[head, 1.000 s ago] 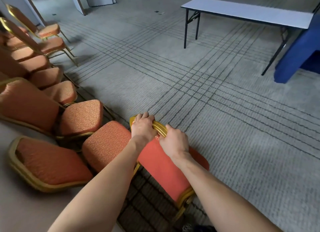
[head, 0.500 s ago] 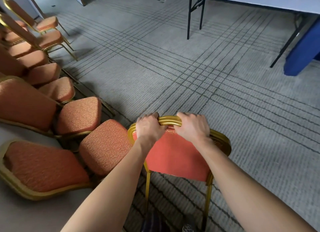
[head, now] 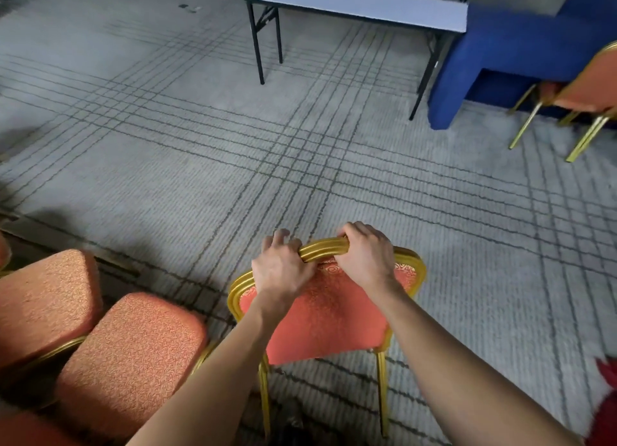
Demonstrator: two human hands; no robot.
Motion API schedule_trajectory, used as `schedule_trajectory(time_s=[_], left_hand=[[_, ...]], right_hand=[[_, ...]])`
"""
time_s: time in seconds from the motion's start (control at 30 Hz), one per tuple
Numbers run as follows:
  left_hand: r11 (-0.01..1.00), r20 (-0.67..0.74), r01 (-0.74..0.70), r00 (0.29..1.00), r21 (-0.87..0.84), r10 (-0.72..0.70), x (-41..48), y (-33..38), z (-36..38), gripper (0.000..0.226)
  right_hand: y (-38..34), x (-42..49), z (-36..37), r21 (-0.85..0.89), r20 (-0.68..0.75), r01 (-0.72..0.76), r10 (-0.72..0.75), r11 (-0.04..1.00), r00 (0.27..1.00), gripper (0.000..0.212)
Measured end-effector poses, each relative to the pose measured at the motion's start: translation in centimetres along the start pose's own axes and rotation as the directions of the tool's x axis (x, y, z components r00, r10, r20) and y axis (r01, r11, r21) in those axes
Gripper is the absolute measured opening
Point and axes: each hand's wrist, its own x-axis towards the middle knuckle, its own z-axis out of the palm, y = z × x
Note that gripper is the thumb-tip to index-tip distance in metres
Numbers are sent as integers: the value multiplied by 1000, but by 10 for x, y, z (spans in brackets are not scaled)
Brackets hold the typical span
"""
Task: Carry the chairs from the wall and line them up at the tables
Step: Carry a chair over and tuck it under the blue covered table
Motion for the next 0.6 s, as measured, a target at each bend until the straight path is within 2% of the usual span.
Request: schedule_trajectory(time_s=[0.13,0.23,0.33,0.5,0.6], left_hand=[[997,5,-60,998,37,60,13,9,1,46],[997,16,-13,1000,-73,14,15,13,-7,43],[995,25,31,999,-99,-28,20,14,-16,33],[996,13,51,999,-70,-50,43,23,-17,34],[994,7,88,996,-70,-87,67,30,-17,31]], right_hand=[[15,2,-1,-32,-38,-119,117,992,992,17],[16,5,0,-67,-55,-154,150,986,987,16],[15,12,2,-56,-28,-203,202,977,979,16],[31,42,3,-67,-12,-118,117,991,993,24],[43,65,10,-25,1,-81,81,996,997,37]])
